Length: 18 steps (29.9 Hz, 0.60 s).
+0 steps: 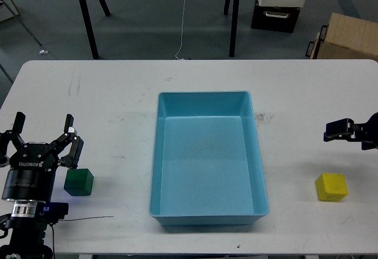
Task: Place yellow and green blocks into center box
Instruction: 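Move the right gripper over the yellow cube and lower it, then grasp the yellow cube with the right gripper and lift it toward the tub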
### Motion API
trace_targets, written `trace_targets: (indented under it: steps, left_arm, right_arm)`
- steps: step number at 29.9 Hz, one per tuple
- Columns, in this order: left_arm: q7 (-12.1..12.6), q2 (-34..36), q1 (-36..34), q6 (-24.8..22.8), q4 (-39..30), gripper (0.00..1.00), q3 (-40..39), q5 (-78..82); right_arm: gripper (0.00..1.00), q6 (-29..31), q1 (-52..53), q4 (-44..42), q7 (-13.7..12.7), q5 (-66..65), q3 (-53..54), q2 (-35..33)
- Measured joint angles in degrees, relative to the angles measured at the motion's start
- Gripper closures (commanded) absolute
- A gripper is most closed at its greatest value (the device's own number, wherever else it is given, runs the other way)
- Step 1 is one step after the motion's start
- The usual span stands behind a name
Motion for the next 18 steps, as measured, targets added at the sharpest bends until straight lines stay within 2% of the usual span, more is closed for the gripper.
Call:
trace_targets:
  steps: [11,18]
  left_arm:
    - [0.0,0.0,0.0,0.0,0.4,0.00,0.0,0.0]
    - [0.0,0.0,0.0,0.0,1.2,0.00,0.1,0.0]
  right_arm:
    - [0.00,-0.9,-5.5,0.5,0.4,-1.6,-1.3,3.6]
    - [0.01,-4.6,-7.8,0.1,0.6,-1.6,-1.3,7.7]
